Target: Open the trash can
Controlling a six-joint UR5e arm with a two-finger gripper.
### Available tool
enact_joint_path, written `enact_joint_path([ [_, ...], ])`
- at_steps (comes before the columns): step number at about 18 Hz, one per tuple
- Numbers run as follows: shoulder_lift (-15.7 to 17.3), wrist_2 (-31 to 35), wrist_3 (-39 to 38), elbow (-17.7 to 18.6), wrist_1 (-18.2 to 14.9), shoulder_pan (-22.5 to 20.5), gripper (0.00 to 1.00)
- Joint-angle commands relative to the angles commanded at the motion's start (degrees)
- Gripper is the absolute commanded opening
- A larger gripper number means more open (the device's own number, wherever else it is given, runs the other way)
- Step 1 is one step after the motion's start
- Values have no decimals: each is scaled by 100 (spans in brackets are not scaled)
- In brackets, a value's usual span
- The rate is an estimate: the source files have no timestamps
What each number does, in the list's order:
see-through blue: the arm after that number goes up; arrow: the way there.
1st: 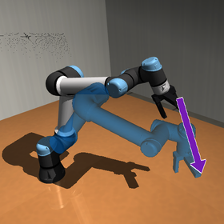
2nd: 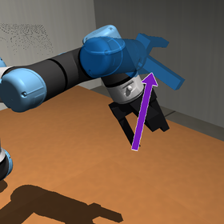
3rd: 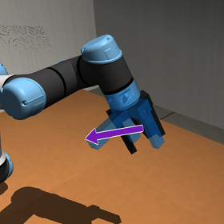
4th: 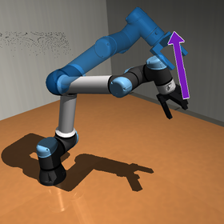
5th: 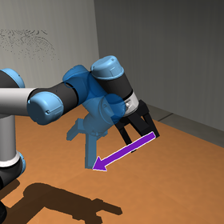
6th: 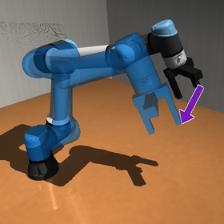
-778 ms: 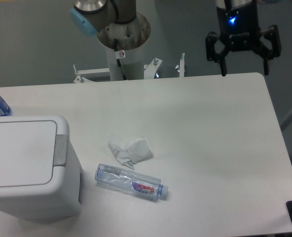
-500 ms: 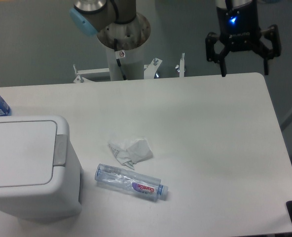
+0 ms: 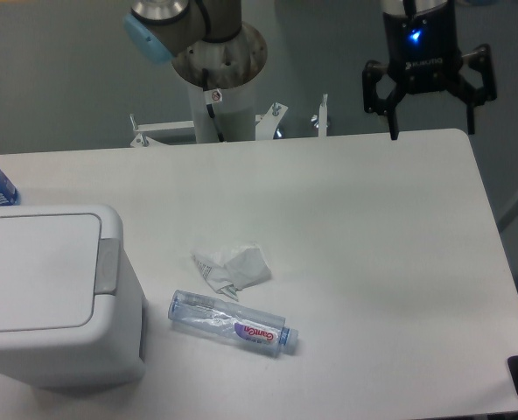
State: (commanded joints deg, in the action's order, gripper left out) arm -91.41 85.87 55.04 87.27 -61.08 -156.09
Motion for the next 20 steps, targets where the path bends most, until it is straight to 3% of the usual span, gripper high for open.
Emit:
enact_joint_path([
  [7,-61,-184,-2362,18,17,561,100],
  [11,-140,-807,-3761,26,9,870,100],
  [17,-430,-1081,-5045,-61,17,1528,100],
  [20,-615,-1072,-5336,-88,52,1871,100],
])
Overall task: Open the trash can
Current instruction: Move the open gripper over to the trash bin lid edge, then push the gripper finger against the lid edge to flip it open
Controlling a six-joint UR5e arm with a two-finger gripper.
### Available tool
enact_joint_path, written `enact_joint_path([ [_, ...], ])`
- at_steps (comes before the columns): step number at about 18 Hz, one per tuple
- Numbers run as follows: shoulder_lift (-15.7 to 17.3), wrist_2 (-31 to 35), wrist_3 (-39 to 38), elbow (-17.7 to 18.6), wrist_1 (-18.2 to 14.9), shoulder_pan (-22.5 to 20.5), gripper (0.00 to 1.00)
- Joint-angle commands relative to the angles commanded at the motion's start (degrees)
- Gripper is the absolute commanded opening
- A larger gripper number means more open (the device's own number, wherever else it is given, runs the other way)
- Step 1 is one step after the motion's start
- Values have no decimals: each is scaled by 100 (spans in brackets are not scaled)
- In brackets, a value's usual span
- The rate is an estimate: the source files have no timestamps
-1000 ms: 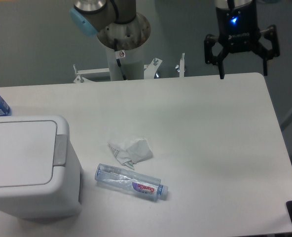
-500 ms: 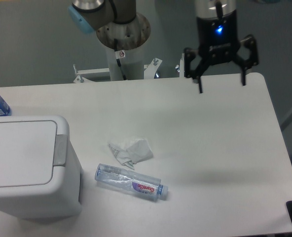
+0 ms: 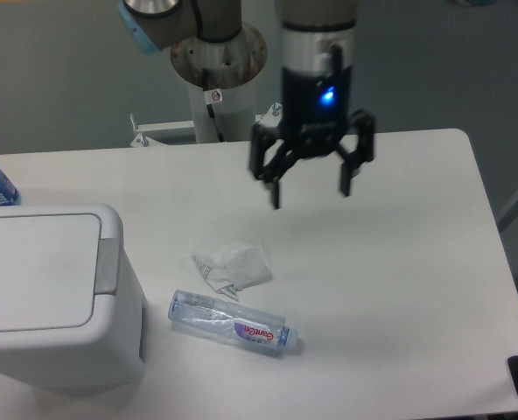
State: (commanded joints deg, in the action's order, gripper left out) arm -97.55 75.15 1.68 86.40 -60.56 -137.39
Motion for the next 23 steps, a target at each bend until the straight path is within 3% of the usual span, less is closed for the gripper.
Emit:
enact_joint_path([
  [6,-316,-420,-720,-114,316,432,100],
  [23,-458,-448,-976,-106,325,977,100],
])
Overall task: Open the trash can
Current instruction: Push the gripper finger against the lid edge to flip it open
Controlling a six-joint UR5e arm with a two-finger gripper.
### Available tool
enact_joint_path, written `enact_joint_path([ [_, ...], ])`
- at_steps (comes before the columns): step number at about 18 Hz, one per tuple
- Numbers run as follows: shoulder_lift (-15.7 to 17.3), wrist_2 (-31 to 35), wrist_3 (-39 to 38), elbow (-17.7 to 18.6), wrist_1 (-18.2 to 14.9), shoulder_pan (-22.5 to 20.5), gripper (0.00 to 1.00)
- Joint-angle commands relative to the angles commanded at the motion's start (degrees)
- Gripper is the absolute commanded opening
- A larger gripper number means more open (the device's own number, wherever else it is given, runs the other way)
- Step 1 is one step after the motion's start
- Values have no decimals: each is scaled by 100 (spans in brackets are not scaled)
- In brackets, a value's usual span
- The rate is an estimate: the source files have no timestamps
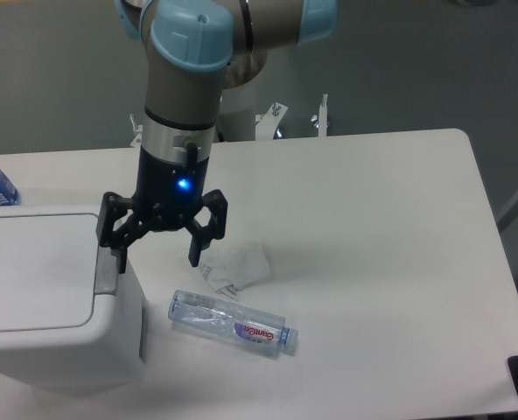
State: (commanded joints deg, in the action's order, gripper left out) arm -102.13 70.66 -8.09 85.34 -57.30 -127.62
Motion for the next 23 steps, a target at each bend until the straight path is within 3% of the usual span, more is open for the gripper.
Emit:
enact_joint_path([
  [23,-106,26,9,9,9,9,100],
])
